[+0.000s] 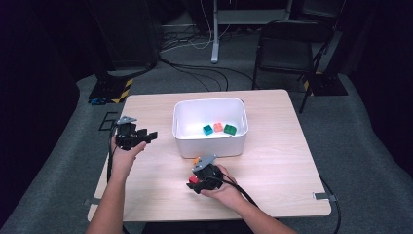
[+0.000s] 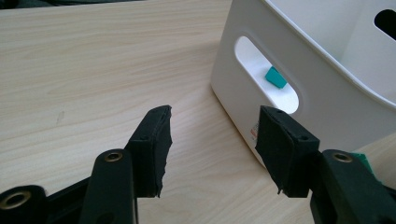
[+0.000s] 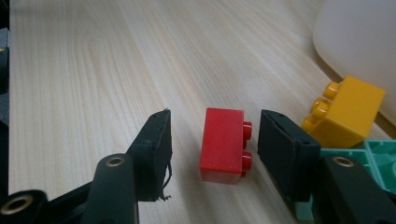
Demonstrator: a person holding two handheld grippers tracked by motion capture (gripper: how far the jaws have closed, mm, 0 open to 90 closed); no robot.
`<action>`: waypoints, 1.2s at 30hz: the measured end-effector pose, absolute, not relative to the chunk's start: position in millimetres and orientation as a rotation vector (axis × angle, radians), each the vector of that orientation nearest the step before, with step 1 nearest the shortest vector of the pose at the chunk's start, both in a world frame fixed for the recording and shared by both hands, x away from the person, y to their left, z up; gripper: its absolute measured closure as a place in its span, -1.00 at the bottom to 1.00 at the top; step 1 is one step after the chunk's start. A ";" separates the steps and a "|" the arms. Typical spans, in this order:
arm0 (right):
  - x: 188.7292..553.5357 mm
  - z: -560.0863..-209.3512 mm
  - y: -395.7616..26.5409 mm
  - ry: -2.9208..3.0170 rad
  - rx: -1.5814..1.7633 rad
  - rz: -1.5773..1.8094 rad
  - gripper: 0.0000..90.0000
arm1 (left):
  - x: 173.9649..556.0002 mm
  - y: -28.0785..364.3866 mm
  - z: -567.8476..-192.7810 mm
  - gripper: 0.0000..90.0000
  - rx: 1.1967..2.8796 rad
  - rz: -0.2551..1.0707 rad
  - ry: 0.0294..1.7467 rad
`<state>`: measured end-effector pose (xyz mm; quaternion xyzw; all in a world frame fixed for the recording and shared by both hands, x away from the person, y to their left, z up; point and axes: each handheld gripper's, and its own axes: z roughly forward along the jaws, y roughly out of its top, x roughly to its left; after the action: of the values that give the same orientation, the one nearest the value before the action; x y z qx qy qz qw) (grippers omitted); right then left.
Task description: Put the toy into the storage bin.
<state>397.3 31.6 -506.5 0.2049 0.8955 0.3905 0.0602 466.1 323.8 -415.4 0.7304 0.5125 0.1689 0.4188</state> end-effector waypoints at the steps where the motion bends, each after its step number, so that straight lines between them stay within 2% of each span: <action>1: 396.8 -508.5 33.0 2.721 0.634 1.165 -0.02 | 466.1 323.9 -415.5 -0.01 1.831 0.424 1.285; 6: 397.5 -511.0 33.3 2.726 0.651 1.142 0.01 | 466.0 323.8 -415.4 -0.01 1.832 0.422 1.285; 13: 398.7 -513.3 31.1 2.720 0.662 1.100 0.42 | 466.1 323.8 -415.4 -0.01 1.832 0.425 1.283; 15: 399.2 -513.0 28.3 2.726 0.684 1.107 0.48 | 466.0 323.9 -415.2 -0.01 1.831 0.425 1.284; 36: 392.2 -480.1 10.9 2.732 0.699 1.178 0.48 | 466.2 325.7 -414.6 -0.01 1.820 0.421 1.283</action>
<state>392.2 10.9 -480.1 0.2284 0.8931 0.3853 0.0428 466.2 325.7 -414.6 0.7274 0.5128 0.1682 0.4239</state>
